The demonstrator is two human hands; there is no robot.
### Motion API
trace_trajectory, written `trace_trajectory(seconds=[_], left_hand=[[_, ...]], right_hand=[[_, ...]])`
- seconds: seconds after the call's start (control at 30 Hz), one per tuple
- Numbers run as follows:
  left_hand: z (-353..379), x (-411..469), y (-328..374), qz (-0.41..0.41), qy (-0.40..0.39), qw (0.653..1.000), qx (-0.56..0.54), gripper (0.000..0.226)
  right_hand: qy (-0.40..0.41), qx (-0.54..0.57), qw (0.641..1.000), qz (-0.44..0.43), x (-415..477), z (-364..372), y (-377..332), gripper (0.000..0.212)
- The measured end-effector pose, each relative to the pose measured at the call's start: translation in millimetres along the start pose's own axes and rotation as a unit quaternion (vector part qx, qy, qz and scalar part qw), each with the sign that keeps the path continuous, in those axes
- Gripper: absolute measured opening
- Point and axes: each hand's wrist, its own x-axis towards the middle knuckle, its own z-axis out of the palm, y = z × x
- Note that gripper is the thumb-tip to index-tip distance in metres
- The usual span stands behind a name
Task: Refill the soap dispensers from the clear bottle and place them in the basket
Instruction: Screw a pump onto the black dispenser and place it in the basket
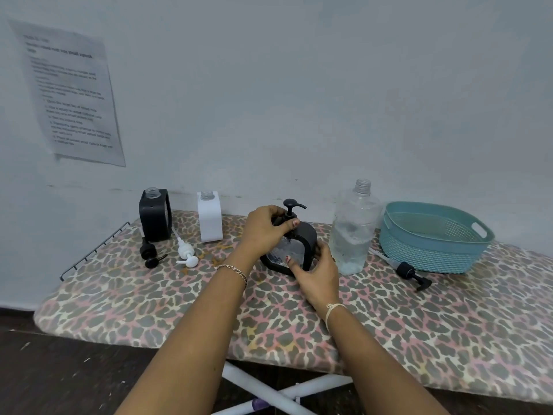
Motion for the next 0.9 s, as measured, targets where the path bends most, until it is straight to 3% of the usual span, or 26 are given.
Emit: trace_trajectory(seconds=[0.23,0.37,0.63,0.9], left_hand=[[-16.0,-18.6,20.0,0.023,-0.073,0.996,-0.045,0.033],[-13.7,-26.6,37.9,0.022,-0.108,0.988,-0.105,0.03],[25.8,-44.5,85.0,0.048,-0.132,0.983,-0.118,0.033],[75.4,-52.0,126.5,0.069,-0.119,0.981,-0.14,0.049]], right_hand=[[-0.027,0.108,0.994,0.002,-11.0,-19.7,-9.8,0.054],[0.013,0.134,0.991,-0.021,-21.1,-44.5,-20.7,0.053],[0.061,0.002,0.995,-0.083,-28.0,-112.7,-34.8,0.059],[0.163,-0.07,0.979,-0.099,-24.0,-170.5,-36.6,0.048]])
